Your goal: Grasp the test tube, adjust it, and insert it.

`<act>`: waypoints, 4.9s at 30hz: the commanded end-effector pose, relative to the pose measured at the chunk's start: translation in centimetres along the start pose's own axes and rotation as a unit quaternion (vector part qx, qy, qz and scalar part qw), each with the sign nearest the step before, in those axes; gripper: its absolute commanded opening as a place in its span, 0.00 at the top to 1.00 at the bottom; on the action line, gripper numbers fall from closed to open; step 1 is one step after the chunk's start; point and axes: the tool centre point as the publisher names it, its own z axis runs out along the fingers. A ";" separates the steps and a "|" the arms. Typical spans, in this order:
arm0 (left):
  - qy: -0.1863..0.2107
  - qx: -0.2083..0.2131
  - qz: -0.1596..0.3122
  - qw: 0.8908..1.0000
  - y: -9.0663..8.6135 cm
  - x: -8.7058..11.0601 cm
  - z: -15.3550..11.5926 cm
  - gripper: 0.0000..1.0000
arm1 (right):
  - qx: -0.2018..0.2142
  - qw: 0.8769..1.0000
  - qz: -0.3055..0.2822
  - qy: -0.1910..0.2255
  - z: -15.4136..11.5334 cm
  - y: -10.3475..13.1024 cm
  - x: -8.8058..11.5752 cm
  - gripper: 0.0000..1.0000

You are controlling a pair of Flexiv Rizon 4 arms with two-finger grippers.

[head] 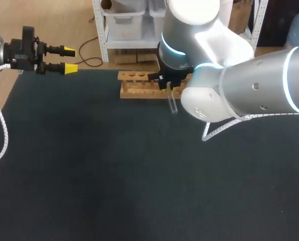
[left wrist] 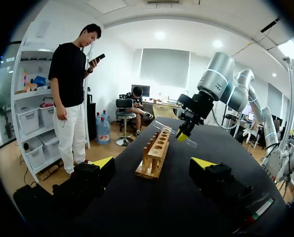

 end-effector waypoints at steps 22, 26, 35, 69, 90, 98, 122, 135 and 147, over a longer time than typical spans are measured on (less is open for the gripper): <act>-0.001 -0.002 0.001 1.000 -0.2 0.1 0.0 0.00 | 0.051 0.972 -0.051 -0.223 -9.2 -2.4 -2.9 1.00; -0.001 -0.002 0.001 1.000 -0.2 0.1 0.0 0.00 | 0.058 0.965 -0.043 -0.251 -10.0 -2.8 -3.8 1.00; -0.001 -0.002 0.001 1.000 -0.2 0.1 0.0 0.00 | 0.044 0.942 -0.026 -0.330 -11.0 -3.2 -5.5 1.00; -0.001 -0.002 0.001 1.000 -0.2 0.1 0.0 0.00 | 0.025 0.904 -0.065 -0.421 -11.6 -3.2 -6.6 1.00; -0.001 -0.002 0.001 1.000 -0.2 0.1 0.0 0.00 | 0.067 0.859 -0.041 -0.505 -12.0 -3.1 -10.3 1.00; -0.001 -0.002 0.001 1.000 -0.2 0.1 0.0 0.00 | 0.054 0.860 -0.034 -0.507 -11.6 -2.0 -10.8 1.00; -0.001 -0.002 0.001 1.000 -0.2 0.1 0.0 0.00 | 0.044 0.843 0.025 -0.536 -9.0 -0.3 -10.8 1.00; -0.001 -0.002 0.001 1.000 -0.2 0.1 0.0 0.00 | 0.044 0.848 0.033 -0.526 -8.1 -1.0 -9.9 1.00; -0.001 -0.002 0.001 1.000 -0.2 0.1 0.0 0.00 | 0.046 0.850 0.033 -0.524 -6.9 -1.4 -9.9 1.00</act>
